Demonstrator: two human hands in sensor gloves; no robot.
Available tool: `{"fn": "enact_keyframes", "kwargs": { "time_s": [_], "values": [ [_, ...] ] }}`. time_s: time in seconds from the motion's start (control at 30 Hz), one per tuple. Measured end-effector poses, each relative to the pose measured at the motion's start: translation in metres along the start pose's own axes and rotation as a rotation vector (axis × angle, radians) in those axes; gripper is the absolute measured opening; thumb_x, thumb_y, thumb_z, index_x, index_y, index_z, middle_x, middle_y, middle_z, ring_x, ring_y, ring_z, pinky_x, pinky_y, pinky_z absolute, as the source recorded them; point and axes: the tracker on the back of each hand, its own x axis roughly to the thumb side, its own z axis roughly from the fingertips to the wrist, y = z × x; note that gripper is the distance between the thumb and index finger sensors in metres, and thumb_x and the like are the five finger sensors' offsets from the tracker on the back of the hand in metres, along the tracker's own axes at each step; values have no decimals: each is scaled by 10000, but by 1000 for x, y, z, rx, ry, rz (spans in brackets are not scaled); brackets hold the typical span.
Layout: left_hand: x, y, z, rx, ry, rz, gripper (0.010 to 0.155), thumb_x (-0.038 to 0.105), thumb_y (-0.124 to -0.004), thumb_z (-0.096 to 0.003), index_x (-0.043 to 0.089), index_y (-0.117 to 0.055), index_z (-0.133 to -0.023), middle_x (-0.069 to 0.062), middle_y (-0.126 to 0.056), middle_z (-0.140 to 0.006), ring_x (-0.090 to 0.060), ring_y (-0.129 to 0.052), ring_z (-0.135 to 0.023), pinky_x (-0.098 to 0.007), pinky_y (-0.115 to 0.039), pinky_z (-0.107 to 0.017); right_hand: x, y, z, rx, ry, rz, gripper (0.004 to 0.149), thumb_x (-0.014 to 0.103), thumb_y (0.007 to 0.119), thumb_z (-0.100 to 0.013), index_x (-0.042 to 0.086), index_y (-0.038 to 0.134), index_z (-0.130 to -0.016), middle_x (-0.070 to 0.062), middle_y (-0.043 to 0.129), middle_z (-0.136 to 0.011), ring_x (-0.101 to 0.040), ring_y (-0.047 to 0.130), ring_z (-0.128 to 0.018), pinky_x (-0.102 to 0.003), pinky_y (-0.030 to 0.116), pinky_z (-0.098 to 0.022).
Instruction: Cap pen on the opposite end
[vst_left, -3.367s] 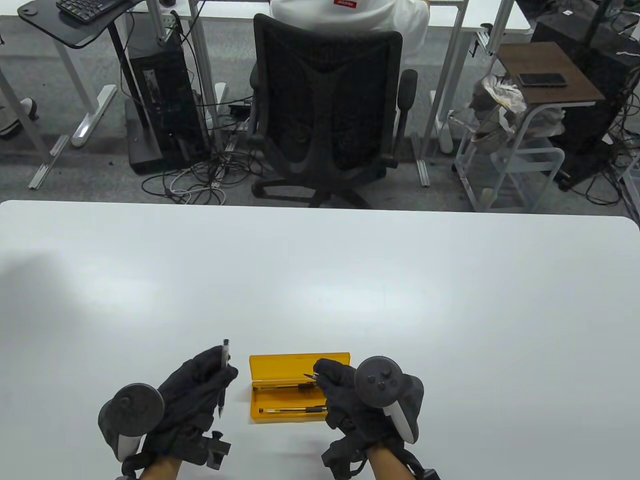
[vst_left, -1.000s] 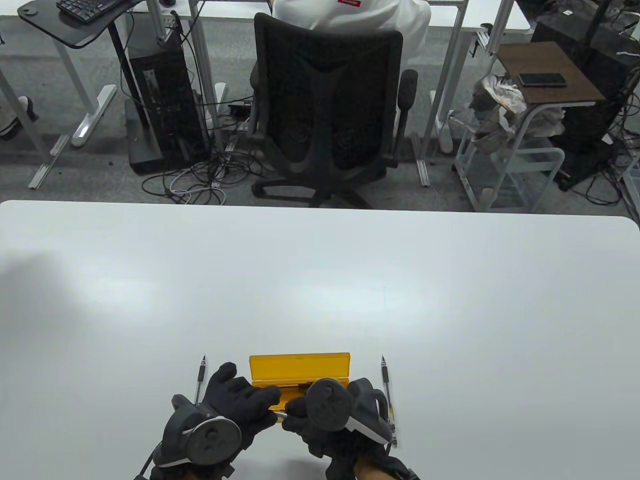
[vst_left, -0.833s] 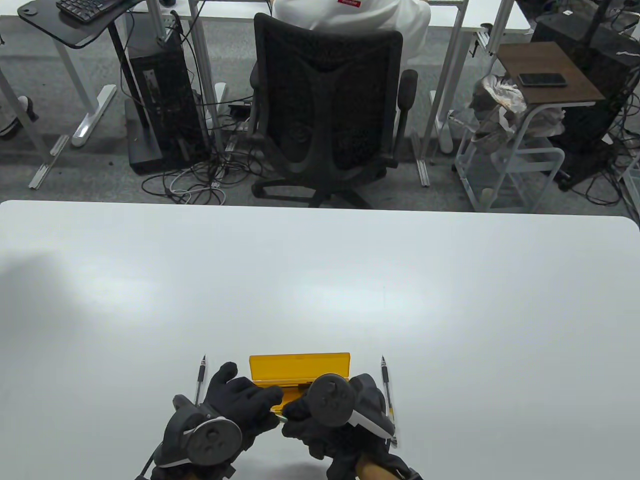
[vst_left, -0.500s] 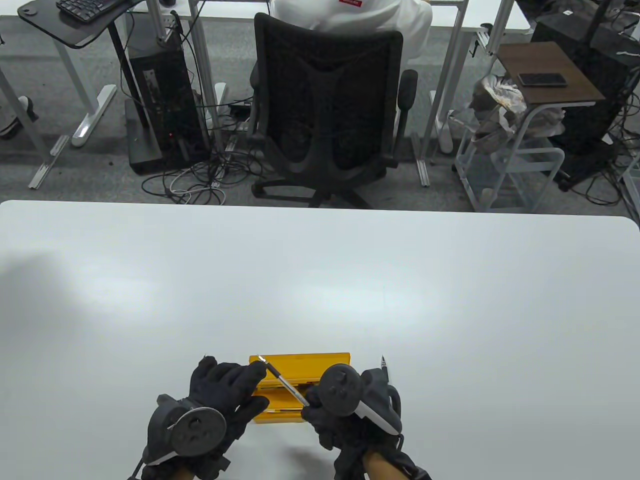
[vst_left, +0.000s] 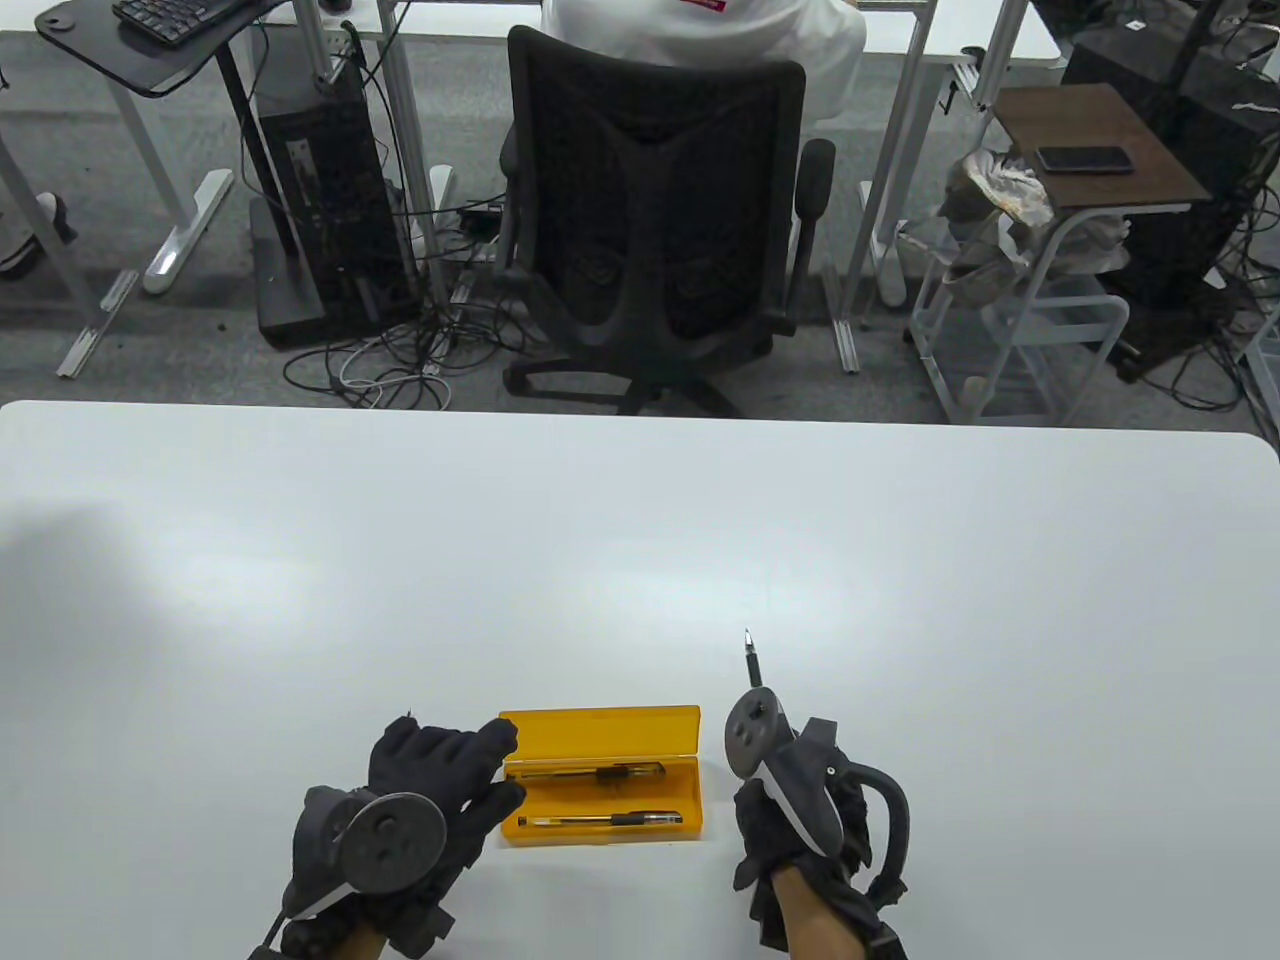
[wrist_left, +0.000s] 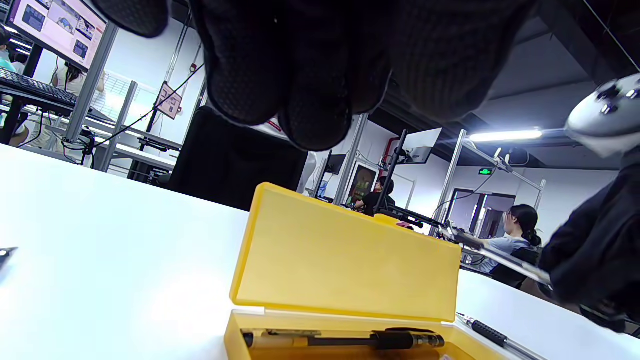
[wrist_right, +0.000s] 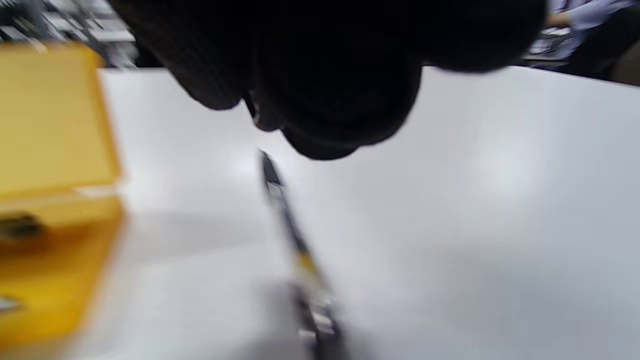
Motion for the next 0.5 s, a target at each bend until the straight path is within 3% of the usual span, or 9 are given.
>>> {"fn": "enact_keyframes", "kwargs": {
  "time_s": [0.27, 0.5],
  "values": [
    [0, 1, 0, -4, 1, -3, 610, 407, -856, -497, 115, -737, -1019, -140, -918, -911, -388, -843, -823, -731, -470, -692, -13, 34, -18, 202, 159, 223, 477, 329, 878, -435, 51, 886, -823, -137, 1017, -600, -170, 1020, -312, -349, 866, -237],
    [1, -1, 0, -13, 4, -11, 606, 408, -858, -495, 114, -744, -1012, -140, -924, -904, -386, -850, -815, -731, -473, -690, -16, 39, -17, 258, 184, 267, 485, 331, 904, -424, 49, 891, -819, -145, 1034, -617, -186, 1044, -326, -361, 876, -230]
  ]
}}
